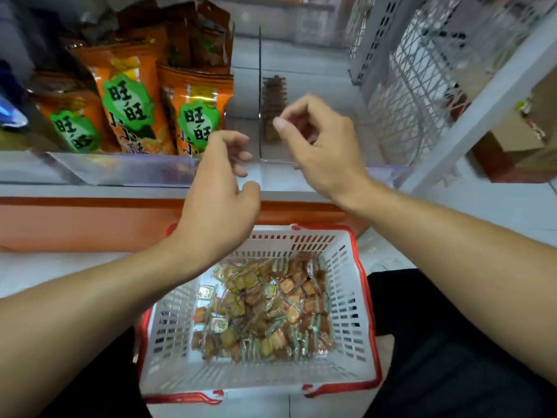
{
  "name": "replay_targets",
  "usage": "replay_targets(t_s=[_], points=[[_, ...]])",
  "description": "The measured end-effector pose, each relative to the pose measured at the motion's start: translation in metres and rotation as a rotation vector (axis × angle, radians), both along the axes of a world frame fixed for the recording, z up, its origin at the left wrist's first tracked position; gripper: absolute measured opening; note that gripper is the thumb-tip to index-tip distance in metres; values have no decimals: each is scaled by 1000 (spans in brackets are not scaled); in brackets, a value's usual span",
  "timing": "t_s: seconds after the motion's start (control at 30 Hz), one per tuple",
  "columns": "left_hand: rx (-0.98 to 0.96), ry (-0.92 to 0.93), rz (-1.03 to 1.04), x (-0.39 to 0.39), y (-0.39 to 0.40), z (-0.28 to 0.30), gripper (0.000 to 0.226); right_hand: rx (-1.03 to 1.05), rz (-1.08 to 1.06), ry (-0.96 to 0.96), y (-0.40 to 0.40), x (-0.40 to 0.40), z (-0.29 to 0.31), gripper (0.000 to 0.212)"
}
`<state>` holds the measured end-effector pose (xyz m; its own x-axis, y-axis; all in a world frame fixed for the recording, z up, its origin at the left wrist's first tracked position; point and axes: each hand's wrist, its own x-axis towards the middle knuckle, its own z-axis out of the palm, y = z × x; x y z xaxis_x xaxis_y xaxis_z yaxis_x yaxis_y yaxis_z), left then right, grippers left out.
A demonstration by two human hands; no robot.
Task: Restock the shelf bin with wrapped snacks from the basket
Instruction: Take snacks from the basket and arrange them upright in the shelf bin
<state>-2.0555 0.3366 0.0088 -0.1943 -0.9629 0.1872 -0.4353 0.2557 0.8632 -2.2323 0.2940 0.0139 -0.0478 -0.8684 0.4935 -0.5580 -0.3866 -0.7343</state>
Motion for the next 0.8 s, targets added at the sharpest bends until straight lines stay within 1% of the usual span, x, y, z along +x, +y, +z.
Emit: replay_targets(t_s=[0.03, 0.07, 0.1, 0.13, 0.2, 0.23, 0.27, 0.3, 0.33, 0.43, 0.5, 0.53, 0.6, 0.67, 0.73, 0.8], points=[[24, 1, -3, 0, 0, -7, 42, -11, 44, 86, 15, 0, -14, 9], [65, -26, -15, -1, -2, -18, 33, 34, 88, 202, 29, -2, -33, 8], [119, -89, -42, -3, -4, -31, 25, 143, 132, 328, 41, -3, -56, 7], [189, -194, -95, -5, -5, -47, 19, 302, 185, 457, 53, -5, -81, 7], [340, -503, -282, -10, -1, -86, 21, 720, 323, 721, 76, -11, -139, 14], [412, -661, -393, -12, 4, -109, 25, 922, 379, 811, 89, -17, -168, 16], [474, -794, -493, -13, 11, -131, 34, 1078, 406, 860, 104, -23, -193, 17], [519, -895, -569, -11, 19, -154, 43, 1178, 401, 887, 118, -29, -215, 21], [555, -970, -616, -7, 27, -175, 48, 1226, 380, 906, 130, -35, -233, 26], [619, -1113, -681, 7, 51, -228, 47, 1268, 366, 915, 154, -43, -271, 48], [617, -1170, -737, 11, 63, -254, 61, 1265, 456, 924, 160, -42, -286, 62], [611, -1175, -757, 11, 67, -264, 70, 1260, 519, 955, 161, -40, -291, 68], [635, -1141, -807, 7, 73, -279, 89, 1286, 634, 1066, 160, -34, -300, 90], [684, -1129, -880, 1, 77, -291, 104, 1309, 686, 1136, 158, -30, -308, 106], [711, -1129, -898, -4, 82, -304, 109, 1298, 717, 1176, 158, -28, -315, 111], [708, -1090, -865, -6, 85, -313, 105, 1252, 747, 1251, 161, -28, -320, 107]])
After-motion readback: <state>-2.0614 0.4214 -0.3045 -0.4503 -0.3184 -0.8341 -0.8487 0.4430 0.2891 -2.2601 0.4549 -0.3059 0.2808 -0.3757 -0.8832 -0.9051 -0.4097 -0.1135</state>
